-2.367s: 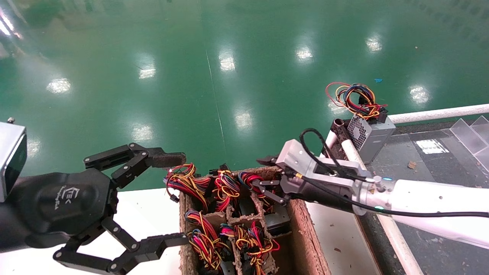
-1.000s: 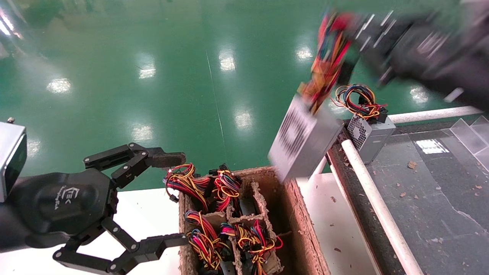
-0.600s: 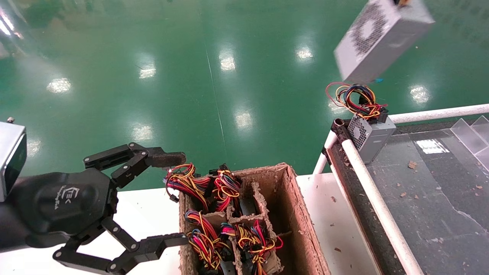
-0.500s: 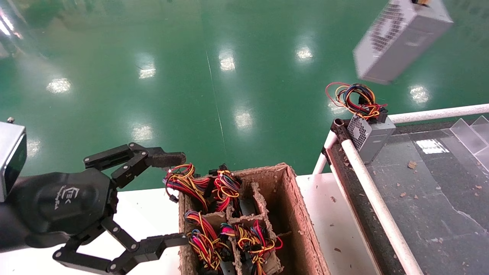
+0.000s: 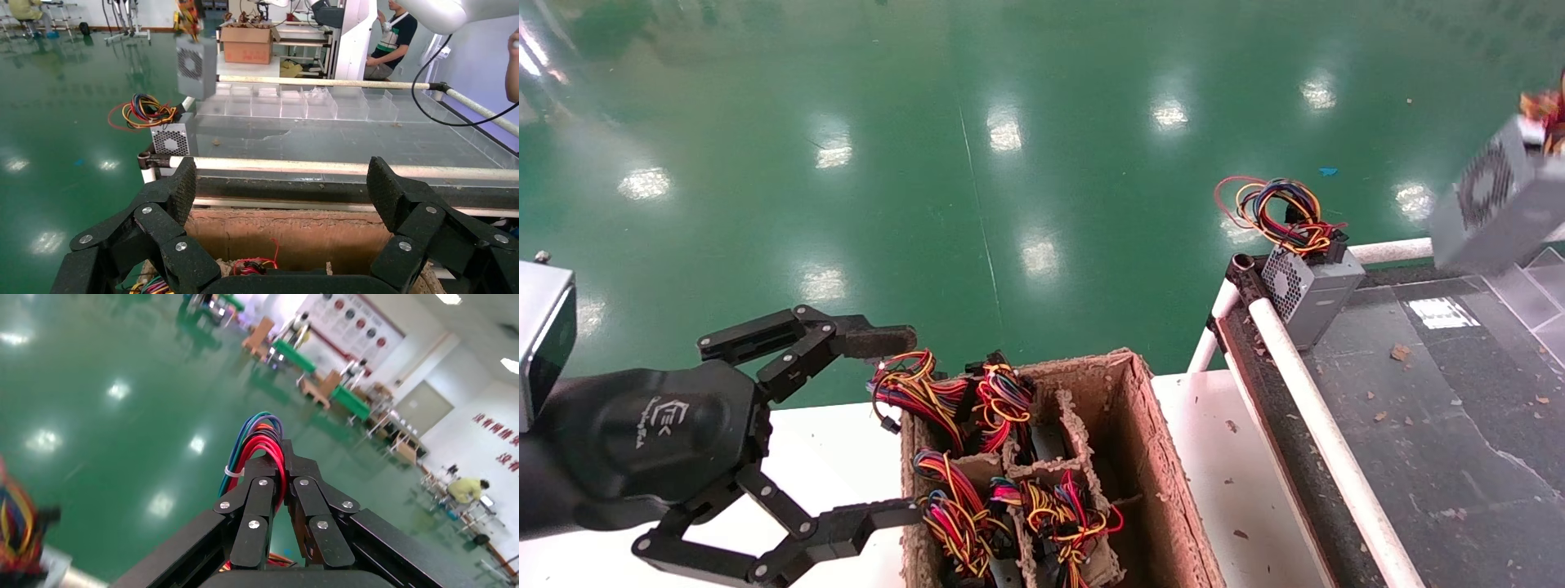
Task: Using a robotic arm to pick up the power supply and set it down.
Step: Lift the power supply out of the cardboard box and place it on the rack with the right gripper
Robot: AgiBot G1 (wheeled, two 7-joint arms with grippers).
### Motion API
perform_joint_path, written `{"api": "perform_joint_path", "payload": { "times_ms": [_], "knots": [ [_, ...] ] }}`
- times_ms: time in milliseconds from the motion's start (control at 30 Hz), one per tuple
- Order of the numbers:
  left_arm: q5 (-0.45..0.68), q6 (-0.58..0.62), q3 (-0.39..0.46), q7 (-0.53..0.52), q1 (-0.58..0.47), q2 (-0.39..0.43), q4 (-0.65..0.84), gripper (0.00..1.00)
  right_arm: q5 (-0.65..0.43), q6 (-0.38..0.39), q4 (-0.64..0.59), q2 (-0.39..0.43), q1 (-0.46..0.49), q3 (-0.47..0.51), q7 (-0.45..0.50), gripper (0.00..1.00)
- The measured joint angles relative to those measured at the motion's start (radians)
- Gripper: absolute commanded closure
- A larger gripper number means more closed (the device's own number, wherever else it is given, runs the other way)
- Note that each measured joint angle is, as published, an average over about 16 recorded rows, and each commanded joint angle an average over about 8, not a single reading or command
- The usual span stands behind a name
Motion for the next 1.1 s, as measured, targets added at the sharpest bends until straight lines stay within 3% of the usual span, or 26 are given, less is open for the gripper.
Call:
{"api": "perform_joint_path", "payload": {
  "times_ms": [333,733,800,1000,1033,1100],
  "knots": [
    [0.000,0.000,0.000,0.000,0.000,0.000,0.000,0.00,0.007,-0.033,-0.058,-0.023,-0.059,-0.010,-0.062,1.00],
    [0.000,0.000,0.000,0.000,0.000,0.000,0.000,0.00,-0.036,-0.022,-0.047,-0.108,-0.035,-0.063,-0.058,1.00],
    [0.000,0.000,0.000,0.000,0.000,0.000,0.000,0.00,-0.050,-0.017,-0.047,-0.122,-0.026,-0.074,-0.052,0.86],
    [0.000,0.000,0.000,0.000,0.000,0.000,0.000,0.00,-0.086,-0.006,-0.053,-0.151,0.000,-0.103,-0.034,0.11],
    [0.000,0.000,0.000,0.000,0.000,0.000,0.000,0.00,-0.091,-0.005,-0.055,-0.154,0.003,-0.108,-0.031,0.03],
    [0.000,0.000,0.000,0.000,0.000,0.000,0.000,0.00,-0.102,-0.006,-0.059,-0.160,0.010,-0.116,-0.027,0.00]
  ]
}}
